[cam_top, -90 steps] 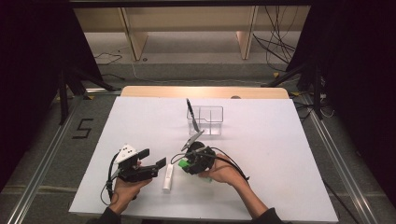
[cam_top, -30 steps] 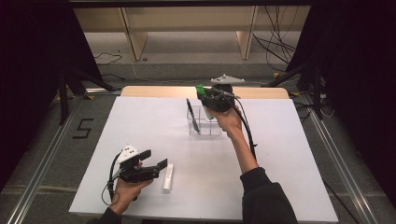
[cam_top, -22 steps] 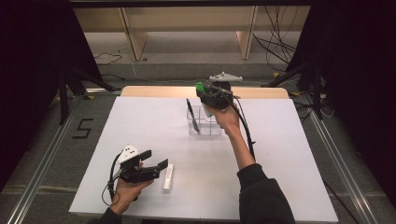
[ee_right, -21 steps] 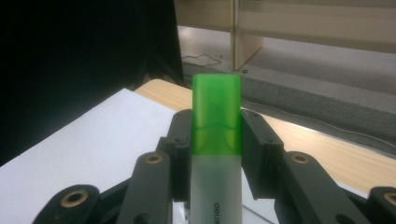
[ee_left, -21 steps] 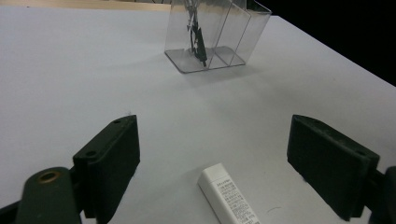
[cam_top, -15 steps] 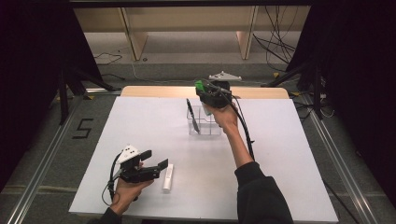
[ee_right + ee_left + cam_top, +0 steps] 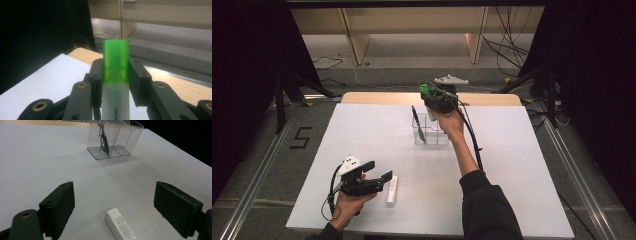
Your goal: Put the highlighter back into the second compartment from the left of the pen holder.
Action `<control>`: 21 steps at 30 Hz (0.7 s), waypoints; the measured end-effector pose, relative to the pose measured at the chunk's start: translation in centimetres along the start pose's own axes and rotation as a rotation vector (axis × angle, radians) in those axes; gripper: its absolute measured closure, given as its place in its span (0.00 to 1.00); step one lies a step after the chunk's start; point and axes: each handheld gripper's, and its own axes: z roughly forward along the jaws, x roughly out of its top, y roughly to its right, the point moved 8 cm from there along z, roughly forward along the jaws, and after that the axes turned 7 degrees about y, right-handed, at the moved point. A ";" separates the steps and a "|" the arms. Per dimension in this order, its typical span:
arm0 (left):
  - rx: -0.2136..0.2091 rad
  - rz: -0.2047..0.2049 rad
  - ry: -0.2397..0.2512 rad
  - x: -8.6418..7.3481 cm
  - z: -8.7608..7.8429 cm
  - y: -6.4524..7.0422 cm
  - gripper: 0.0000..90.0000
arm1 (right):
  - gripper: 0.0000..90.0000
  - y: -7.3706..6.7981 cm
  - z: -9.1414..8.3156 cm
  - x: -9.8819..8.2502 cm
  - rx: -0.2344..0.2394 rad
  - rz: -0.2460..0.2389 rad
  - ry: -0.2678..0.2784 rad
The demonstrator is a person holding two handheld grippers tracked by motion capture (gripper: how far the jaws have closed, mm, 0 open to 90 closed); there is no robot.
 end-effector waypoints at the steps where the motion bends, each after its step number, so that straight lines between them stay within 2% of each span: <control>1: 0.000 0.000 0.000 0.0 0.0 0.0 0.19 | 0.75 0.0 0.1 0.0 -0.001 0.000 -0.001; 16: -0.007 -0.001 -0.001 0.0 0.0 0.2 0.19 | 0.75 0.1 0.8 -0.6 -0.009 0.009 -0.007; 21: -0.007 0.001 -0.003 0.0 0.0 0.2 0.19 | 0.75 0.1 1.0 -1.1 -0.012 0.010 -0.028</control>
